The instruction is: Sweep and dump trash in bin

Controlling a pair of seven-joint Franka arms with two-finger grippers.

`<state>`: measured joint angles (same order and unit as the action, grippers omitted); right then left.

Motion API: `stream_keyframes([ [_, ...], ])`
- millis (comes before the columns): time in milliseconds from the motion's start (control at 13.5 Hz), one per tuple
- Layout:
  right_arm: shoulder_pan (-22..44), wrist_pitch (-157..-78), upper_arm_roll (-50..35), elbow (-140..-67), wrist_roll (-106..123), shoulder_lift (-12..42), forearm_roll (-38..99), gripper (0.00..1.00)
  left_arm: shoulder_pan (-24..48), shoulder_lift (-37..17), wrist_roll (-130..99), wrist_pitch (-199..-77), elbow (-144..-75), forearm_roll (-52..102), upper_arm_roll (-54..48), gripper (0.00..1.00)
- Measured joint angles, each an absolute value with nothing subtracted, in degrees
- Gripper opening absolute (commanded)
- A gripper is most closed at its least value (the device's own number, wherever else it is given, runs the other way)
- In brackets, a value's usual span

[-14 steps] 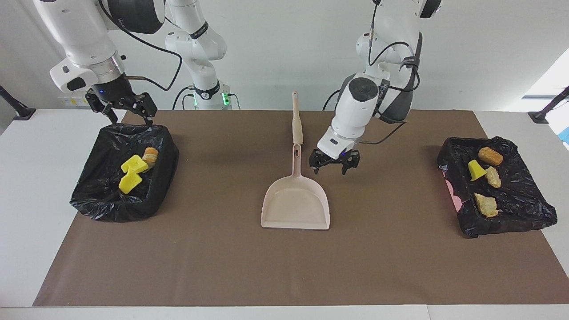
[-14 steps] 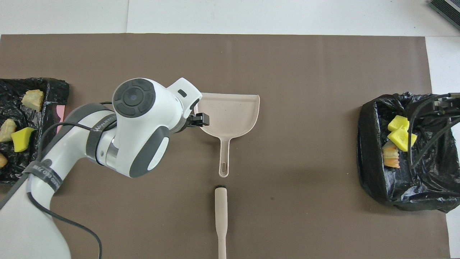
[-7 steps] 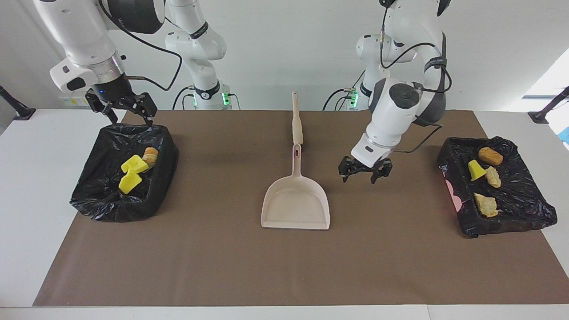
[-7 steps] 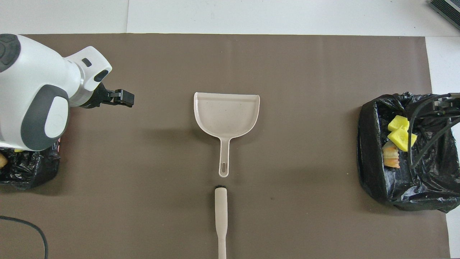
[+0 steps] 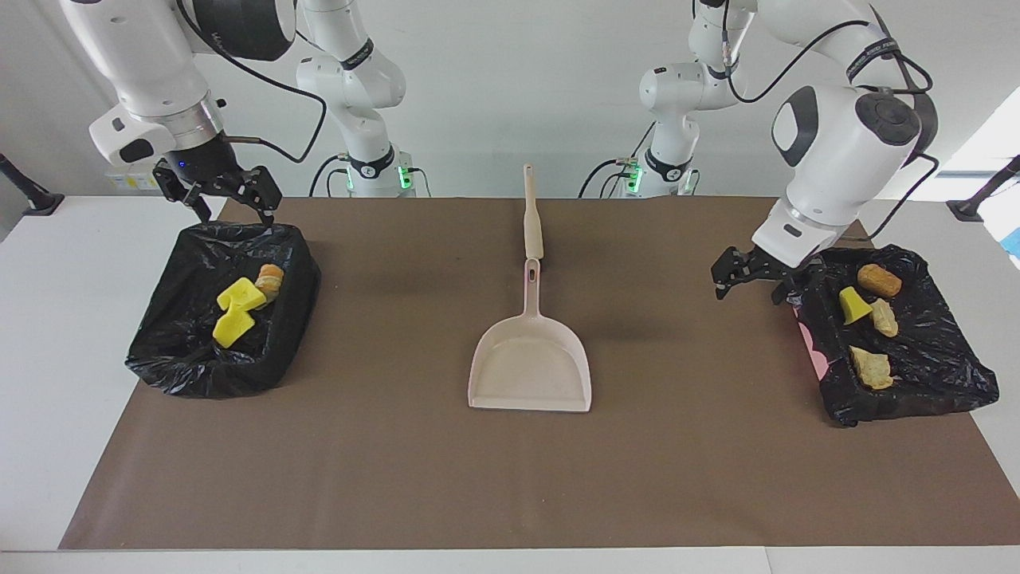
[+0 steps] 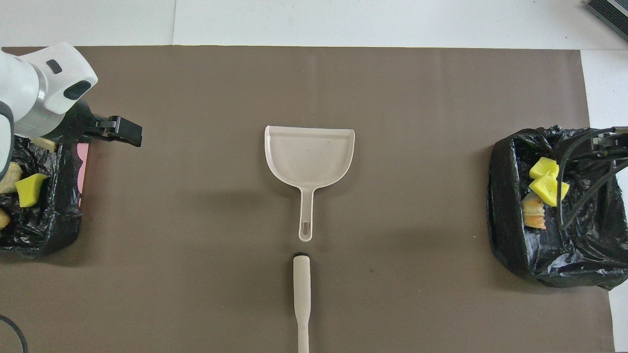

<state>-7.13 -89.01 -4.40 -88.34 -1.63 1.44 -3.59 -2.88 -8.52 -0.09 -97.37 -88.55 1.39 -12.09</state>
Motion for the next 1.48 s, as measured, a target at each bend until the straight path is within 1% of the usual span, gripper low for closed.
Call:
stream_keyframes([
  [369,-7.13,-89.01,-4.4,-88.34,-1.63,1.44,-3.59,1.0,-2.25,-7.34,1.59,-93.45,-86.76,1.21,-10.43,1.0],
  [443,-7.13,-89.01,-4.4,-88.34,-1.62,1.44,-3.59,1.0,-0.86,-7.15,1.98,-92.37,-86.22,1.21,-8.56,1.0],
  [665,-7.13,-89.01,-4.4,-88.34,-1.63,1.44,-3.59,1.0,6.38,-5.49,2.55,-90.37,-83.98,1.23,-0.4,1.0],
  [739,-7.13,-89.01,-4.4,-88.34,-1.62,1.44,-3.59,1.0,7.31,-4.4,3.26,-89.98,-83.79,1.23,0.84,1.0],
  [1035,-7.13,-89.01,-4.4,-88.34,-1.62,1.44,-3.59,1.0,7.4,-0.91,5.18,-87.9,-84.16,1.23,1.93,1.0],
  [1478,-7.13,-89.01,-4.4,-88.34,-1.63,1.44,-3.59,1.0,7.14,-0.61,6.89,-86.66,-84.79,1.21,2.65,1.0],
])
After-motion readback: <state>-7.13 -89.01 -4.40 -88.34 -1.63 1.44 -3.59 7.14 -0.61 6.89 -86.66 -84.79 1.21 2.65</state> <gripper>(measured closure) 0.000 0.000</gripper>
